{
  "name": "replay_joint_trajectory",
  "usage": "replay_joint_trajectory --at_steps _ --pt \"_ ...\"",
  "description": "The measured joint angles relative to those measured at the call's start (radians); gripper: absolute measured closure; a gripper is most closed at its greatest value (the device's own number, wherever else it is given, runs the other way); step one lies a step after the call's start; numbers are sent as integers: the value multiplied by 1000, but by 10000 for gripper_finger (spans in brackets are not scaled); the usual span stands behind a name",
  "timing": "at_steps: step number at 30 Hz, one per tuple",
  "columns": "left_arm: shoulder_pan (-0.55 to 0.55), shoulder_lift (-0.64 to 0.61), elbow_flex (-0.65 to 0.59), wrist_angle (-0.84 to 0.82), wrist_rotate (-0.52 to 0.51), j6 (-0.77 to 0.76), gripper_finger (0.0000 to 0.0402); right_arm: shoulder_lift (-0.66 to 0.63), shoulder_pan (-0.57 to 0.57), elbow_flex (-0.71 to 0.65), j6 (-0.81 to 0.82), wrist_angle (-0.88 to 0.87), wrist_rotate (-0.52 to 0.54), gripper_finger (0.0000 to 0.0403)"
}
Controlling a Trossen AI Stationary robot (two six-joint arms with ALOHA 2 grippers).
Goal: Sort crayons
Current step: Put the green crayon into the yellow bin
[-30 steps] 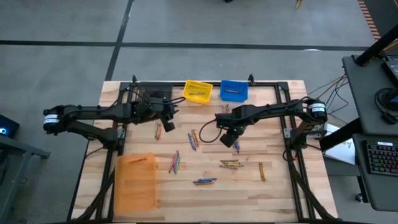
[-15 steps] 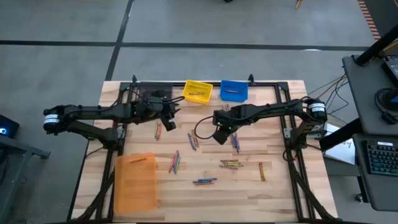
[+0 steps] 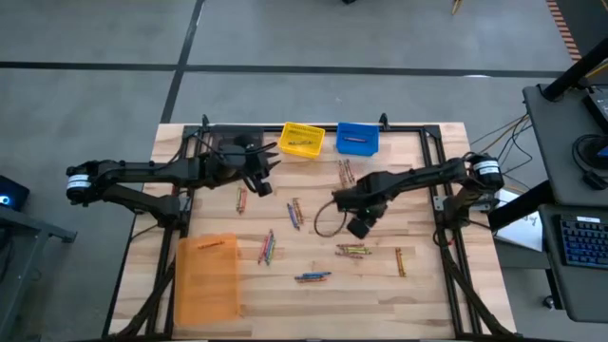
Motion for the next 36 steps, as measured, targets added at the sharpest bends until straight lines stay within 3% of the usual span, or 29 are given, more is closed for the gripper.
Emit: replay_joint_trajectory --at_steps 6,11,17,24,30,36 --pt "0 0 0 49 0 8 326 -22 107 -25 51 -102 -1 321" --pt "0 0 0 58 0 8 326 -119 162 -109 167 -104 -54 321" --pt "0 0 0 58 0 8 326 -292 201 -263 434 -26 -86 321" --pt "0 0 0 81 0 24 326 -454 303 -446 799 201 -151 321" --pt "0 0 0 117 0 60 326 -462 419 -535 1006 418 -156 321" --pt "1 0 0 140 0 68 326 -406 469 -541 1066 421 -157 321"
